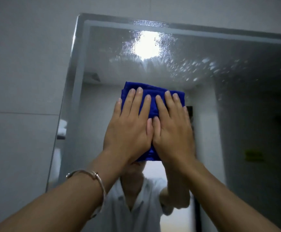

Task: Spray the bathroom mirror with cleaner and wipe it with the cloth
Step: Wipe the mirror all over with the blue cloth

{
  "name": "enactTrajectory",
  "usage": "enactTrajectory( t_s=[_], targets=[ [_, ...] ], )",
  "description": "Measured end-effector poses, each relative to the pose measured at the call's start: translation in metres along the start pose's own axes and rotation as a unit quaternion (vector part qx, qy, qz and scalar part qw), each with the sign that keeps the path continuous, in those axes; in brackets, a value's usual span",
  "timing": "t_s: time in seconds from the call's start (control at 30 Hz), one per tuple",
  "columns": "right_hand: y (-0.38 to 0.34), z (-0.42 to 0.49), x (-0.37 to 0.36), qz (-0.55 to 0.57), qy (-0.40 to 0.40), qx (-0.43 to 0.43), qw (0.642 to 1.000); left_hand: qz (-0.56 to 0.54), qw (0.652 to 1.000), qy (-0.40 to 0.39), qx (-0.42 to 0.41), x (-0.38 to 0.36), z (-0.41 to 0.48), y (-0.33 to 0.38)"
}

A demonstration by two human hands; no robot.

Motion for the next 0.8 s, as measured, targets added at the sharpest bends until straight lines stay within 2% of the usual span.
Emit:
enactTrajectory(
  t_s=[0.17,0.37,0.53,0.63,0.8],
  targets=[
    [0.018,-0.044,-0.003,-0.003,0.001,-0.001,1.000,0.006,0.999,-0.038,-0.031,-0.016,-0.027,0.032],
    [0.019,-0.030,0.004,-0.021,-0.004,0.036,0.999,0.035,0.995,-0.038,-0.082,-0.011,-0.008,0.036],
    [0.046,0.043,0.027,-0.048,-0.047,0.080,0.995,0.005,0.998,-0.054,-0.015,0.003,0.058,0.034],
    [0.069,0.083,0.042,-0.048,-0.074,0.071,0.994,-0.015,0.998,-0.058,0.016,0.006,0.100,0.038],
    [0.077,0.087,0.042,-0.033,-0.070,0.058,0.995,-0.037,0.998,-0.023,0.047,0.005,0.104,0.034]
  ],
)
Point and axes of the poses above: each hand's wrist, its own z-axis towards the middle knuckle, its own x-axis out of the back of the hand, y = z × x, the point moved 10 cm from there along z, towards the middle knuckle, and after that the axes turned 13 degrees about -y, right-handed, at the moved point
